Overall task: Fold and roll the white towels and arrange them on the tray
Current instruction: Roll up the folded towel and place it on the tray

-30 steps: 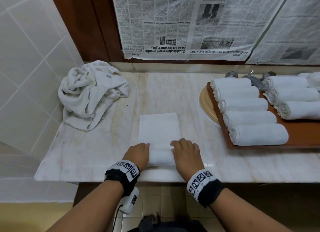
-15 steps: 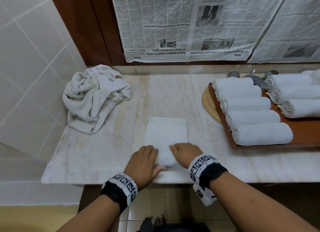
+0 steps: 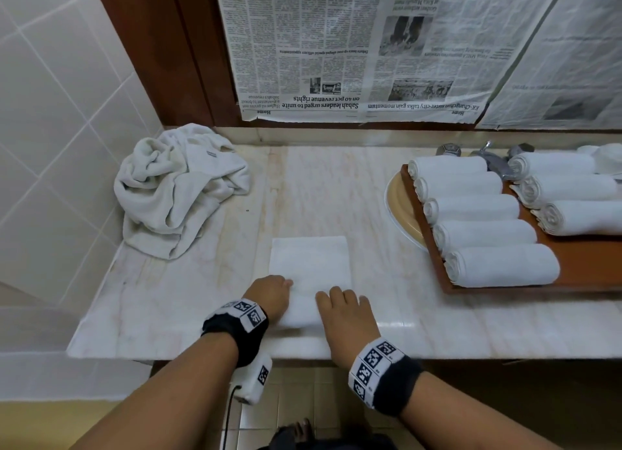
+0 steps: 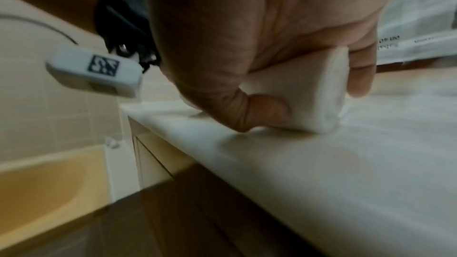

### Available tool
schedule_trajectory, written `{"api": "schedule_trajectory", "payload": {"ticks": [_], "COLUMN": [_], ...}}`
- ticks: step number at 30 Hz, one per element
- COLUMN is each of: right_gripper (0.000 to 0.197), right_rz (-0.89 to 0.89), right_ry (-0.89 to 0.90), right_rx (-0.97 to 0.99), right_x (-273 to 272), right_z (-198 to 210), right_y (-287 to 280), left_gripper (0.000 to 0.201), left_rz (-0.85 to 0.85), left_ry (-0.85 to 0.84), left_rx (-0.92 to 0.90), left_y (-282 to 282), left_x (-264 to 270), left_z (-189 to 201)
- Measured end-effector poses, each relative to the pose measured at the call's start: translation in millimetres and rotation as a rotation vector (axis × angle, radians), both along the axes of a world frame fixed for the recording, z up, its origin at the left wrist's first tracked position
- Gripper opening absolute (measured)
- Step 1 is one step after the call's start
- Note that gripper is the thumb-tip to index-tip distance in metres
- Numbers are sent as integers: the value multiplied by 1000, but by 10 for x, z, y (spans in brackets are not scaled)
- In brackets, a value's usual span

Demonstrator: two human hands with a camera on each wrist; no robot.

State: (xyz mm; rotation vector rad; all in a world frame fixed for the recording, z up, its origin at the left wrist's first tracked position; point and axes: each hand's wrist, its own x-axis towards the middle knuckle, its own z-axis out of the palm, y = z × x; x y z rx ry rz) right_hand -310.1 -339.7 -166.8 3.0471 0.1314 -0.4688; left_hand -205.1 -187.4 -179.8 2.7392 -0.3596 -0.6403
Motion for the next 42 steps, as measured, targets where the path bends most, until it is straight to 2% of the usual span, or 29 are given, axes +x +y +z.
{"api": "schedule_trajectory", "payload": {"ticks": [2,3,5,7,9,11,12,14,15,16,18,19,21,22,25,26,28,31,34,36,38,40,42], "right_gripper": [69,60,46,40,34,34,39,56,64,71,76,71,57,51,36,34,36,45,69,74,75,72,66], "right_rz": [-25,-53,-91,-64,-27,-40,-60,-80,-73,-58,-45,-45,-66,-87,-89,-77,-54,-83,-115,-81,-79,-79,-76], "right_ry": [-8,14,63,114,168,188,179,122,83,41,-9,-22,-10,18,156,218,325,282,51,-47,-72,-83,-45], "right_rx": [31,44,67,78,67,61,57,35,20,13,28,35,33,36,44,44,18,-14,57,113,126,98,71], "right_x": [92,147,275,402,512,566,554,455,378,298,170,133,134,171,444,566,748,787,573,375,215,197,304], "right_z": [36,64,146,198,222,229,230,193,161,128,76,65,84,114,233,253,286,298,237,158,61,37,104], "right_y": [-11,-8,-6,-34,-68,-69,-55,-23,-19,-26,-55,-64,-60,-55,-89,-109,-116,-71,-51,-27,-1,-4,-12], "left_gripper": [35,34,41,50,60,69,79,104,107,101,71,60,55,59,78,83,89,77,71,67,64,75,92], "left_rz": [3,-36,-211,-418,-473,-427,-391,-310,-277,-261,-248,-241,-245,-273,-487,-552,-554,-407,-385,-334,-357,-368,-243], "left_ry": [-33,-111,-359,-463,-513,-460,-404,-219,-142,-85,10,37,87,56,-407,-499,-554,-413,-117,79,176,145,-43], "left_rx": [-39,-42,-48,13,77,100,78,-2,-56,-103,-173,-187,-185,-150,-5,53,149,142,49,-52,-71,-104,-219], "left_y": [-5,2,76,186,257,250,227,197,207,224,246,246,231,222,241,252,206,57,48,102,150,213,294], "left_x": [-61,-141,-355,-540,-569,-498,-423,-233,-149,-76,15,38,36,6,-167,-247,-387,-316,7,178,249,204,70], "left_z": [27,40,19,-77,-221,-206,-164,-64,-26,9,57,63,78,73,-70,-128,-175,-21,72,165,198,174,87]}}
